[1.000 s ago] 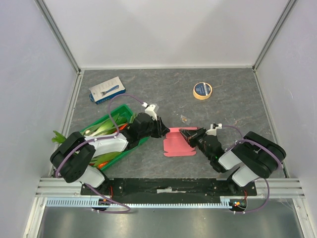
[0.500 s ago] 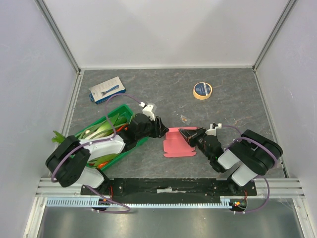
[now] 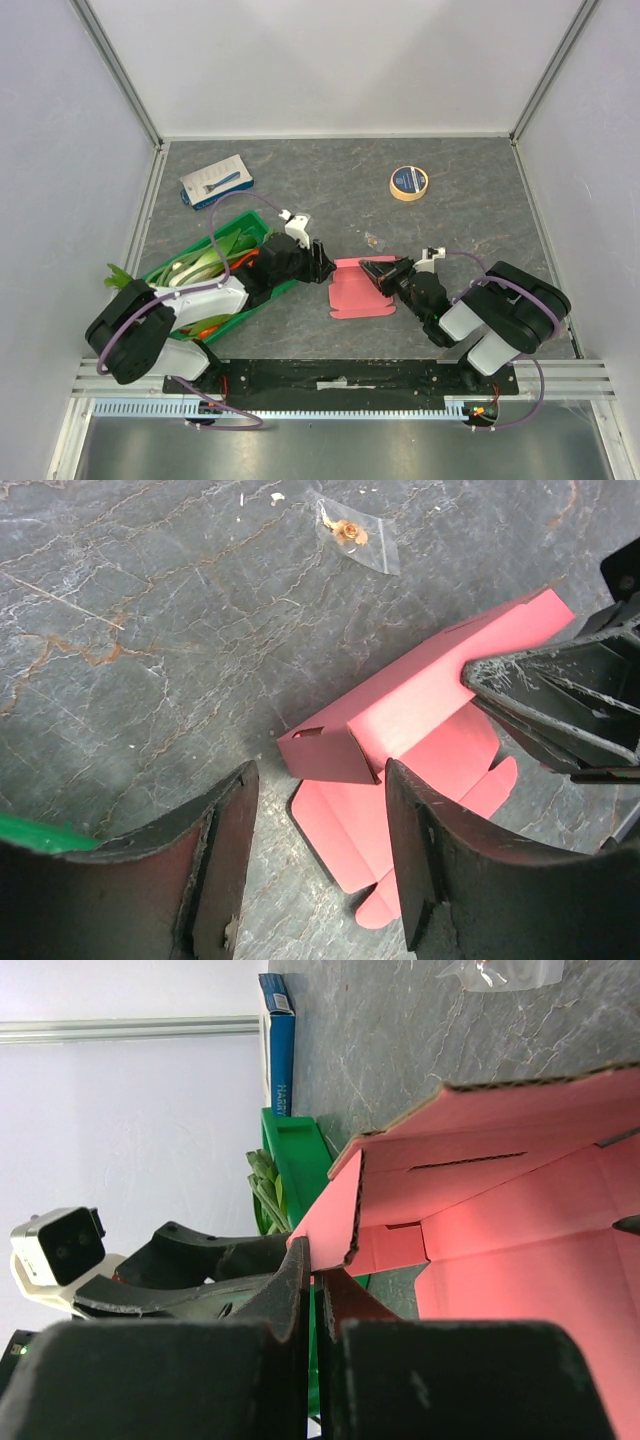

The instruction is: Fold the paper box

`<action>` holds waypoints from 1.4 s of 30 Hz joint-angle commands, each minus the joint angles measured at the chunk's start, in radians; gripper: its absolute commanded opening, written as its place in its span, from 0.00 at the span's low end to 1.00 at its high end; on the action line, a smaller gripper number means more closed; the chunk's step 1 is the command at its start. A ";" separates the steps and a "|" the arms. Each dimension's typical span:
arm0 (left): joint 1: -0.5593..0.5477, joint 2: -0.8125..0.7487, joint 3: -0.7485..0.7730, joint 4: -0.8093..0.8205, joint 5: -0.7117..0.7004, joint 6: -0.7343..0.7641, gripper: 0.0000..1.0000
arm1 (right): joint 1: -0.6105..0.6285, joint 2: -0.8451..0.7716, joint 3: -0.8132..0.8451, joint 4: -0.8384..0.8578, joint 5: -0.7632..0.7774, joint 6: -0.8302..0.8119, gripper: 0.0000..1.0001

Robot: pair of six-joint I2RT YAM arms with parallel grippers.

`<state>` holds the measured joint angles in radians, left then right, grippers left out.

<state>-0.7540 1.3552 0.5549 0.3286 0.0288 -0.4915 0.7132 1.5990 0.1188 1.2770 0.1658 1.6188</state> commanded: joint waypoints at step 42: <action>-0.007 -0.033 0.194 -0.178 0.151 0.192 0.59 | -0.104 -0.697 0.309 -1.333 -0.149 -0.989 0.77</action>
<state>-0.7540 1.2961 0.6113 0.2459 0.1261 -0.3603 0.6544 0.9951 0.3527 0.3576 0.0425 0.9577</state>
